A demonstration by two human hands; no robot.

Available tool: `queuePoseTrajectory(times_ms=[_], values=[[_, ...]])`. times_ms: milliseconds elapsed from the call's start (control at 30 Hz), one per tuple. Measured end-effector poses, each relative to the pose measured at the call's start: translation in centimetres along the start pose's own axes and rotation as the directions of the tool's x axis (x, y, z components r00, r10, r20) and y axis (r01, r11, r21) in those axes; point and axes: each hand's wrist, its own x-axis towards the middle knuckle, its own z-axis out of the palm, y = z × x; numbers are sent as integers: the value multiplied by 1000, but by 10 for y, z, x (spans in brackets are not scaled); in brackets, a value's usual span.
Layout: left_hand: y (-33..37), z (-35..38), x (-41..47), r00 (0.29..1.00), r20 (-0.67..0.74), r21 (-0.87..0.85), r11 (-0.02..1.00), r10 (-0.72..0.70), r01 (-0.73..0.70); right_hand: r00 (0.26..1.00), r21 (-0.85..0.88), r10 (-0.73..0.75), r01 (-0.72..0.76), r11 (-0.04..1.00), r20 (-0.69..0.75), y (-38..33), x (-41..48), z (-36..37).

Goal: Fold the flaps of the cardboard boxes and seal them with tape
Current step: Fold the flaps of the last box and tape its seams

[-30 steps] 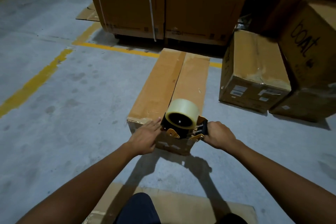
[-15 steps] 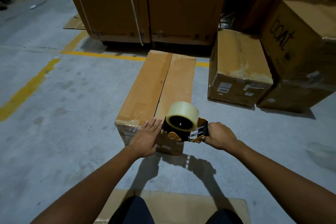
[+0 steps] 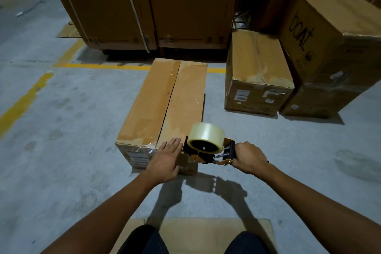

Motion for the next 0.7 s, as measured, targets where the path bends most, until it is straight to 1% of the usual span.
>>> queuePoseTrajectory(times_ms=[100,167,267,400,467,533,600,700], values=[[19,-3,9,997,-22,5,997,80,-80,999,-37,-33,33,999,-17,-5,1,-1],[27,-3,14,993,-48,-6,994,105,-106,999,-41,-31,30,999,-19,0,1,0],[29,3,17,992,-80,-67,993,94,-100,1000,-8,-13,12,1000,-21,18,-5,6],[33,9,18,993,-86,-43,996,81,-84,999,39,-6,8,999,-49,22,-8,14],[31,12,16,994,-92,-59,996,54,-60,999,104,19,-15,995,-42,16,-7,20],[30,12,15,996,-81,-89,995,36,-43,998,210,66,-61,976,-16,12,-8,26],[31,12,16,996,-88,-106,994,27,-36,993,324,108,-115,939,39,12,-9,29],[33,12,16,997,-81,-106,994,12,-21,985,464,110,-161,871,136,10,-13,22]])
